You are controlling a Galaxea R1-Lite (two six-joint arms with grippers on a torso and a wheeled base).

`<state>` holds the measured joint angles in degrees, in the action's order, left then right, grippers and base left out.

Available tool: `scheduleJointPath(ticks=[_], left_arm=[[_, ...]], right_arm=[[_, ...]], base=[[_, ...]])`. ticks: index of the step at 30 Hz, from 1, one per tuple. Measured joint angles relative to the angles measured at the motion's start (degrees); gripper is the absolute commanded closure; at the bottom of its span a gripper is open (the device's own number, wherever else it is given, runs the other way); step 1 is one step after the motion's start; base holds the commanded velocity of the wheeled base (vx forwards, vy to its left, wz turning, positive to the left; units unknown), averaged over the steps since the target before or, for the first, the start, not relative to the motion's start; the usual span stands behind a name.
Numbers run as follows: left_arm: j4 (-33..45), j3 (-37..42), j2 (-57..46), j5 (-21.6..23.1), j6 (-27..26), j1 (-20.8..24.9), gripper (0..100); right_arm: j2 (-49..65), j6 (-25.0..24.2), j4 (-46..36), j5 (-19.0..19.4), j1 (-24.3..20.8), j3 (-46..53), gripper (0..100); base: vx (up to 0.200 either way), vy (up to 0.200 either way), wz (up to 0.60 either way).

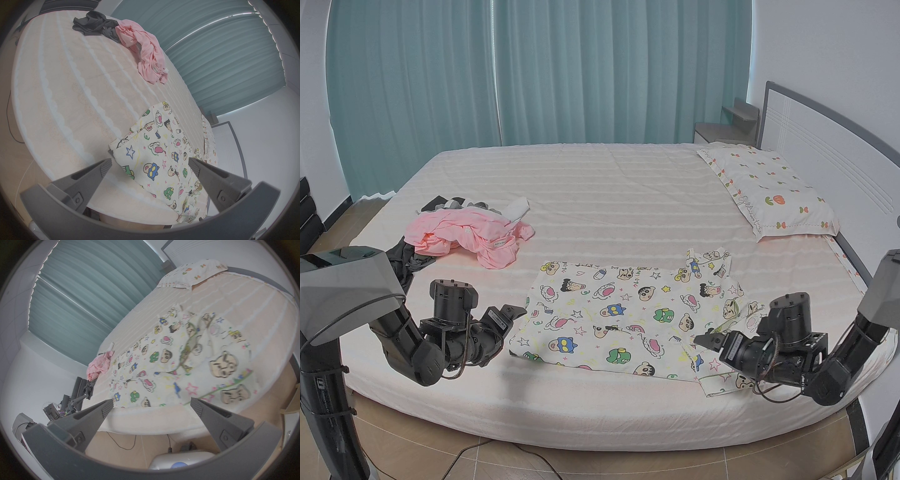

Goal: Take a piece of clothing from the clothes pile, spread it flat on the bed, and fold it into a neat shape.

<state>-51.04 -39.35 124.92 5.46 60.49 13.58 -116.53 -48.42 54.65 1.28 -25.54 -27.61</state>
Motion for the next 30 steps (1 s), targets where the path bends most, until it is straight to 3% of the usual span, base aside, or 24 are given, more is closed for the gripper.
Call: scheduleJointPath(ticks=[6, 15, 30], left_arm=[[0.00, 0.05, 0.00, -0.02, -0.02, -0.02, 0], [-0.09, 0.30, 0.00, -0.05, -0.13, 0.02, 0], [-0.09, 0.41, -0.02, -0.10, -0.13, 0.04, 0]], right_arm=[[-7.09, -0.65, -0.90, -0.96, -3.58, -7.89, 0], [-14.29, 1.21, -9.50, -5.29, -5.74, -18.33, 0], [-22.14, 5.16, -17.65, -10.80, -4.19, -31.18, 0]], base=[[0.000, 0.000, 0.00], [0.000, 0.000, 0.00], [0.000, 0.000, 0.00]])
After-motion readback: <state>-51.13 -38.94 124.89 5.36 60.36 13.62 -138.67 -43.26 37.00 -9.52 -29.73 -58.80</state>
